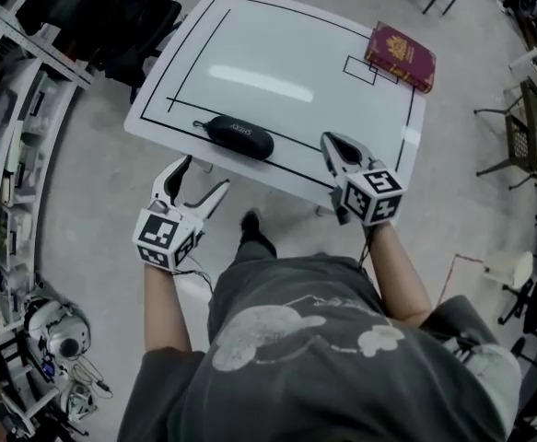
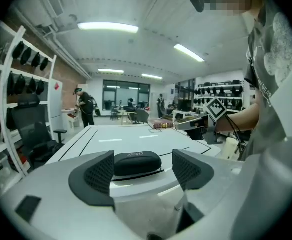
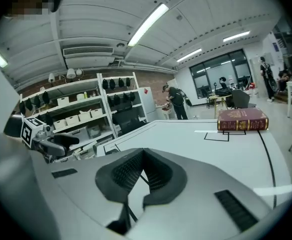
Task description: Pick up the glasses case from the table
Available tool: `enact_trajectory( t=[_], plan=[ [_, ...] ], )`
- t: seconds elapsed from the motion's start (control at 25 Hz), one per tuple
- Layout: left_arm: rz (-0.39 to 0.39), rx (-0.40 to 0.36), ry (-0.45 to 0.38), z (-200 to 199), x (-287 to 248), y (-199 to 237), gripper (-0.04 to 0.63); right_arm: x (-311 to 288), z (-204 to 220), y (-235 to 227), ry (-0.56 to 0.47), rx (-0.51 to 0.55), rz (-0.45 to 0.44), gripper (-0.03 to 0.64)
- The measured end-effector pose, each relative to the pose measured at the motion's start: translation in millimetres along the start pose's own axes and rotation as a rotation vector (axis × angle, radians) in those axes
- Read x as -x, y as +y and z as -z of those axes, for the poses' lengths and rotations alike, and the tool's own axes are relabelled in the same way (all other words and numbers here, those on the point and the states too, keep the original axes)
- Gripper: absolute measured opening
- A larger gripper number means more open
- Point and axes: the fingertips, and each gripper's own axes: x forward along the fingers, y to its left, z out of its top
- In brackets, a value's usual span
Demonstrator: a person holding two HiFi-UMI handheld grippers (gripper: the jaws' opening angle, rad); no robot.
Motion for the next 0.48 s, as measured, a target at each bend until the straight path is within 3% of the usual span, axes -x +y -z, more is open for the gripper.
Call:
enact_trajectory(
  t=[0.2,0.48],
  plan=[
    [0.168,-0.115,0.112,6.3,-32.9,21.7,0.350,-13.7,-2.6,-9.7,-0.007,-0.041,0.094,0.000],
    [0.391,-0.363,0.301,27.2,-79.1,34.9,0.350,-19.7,-12.4,-31.7,-0.034,-0.073,0.228,0.000]
  ],
)
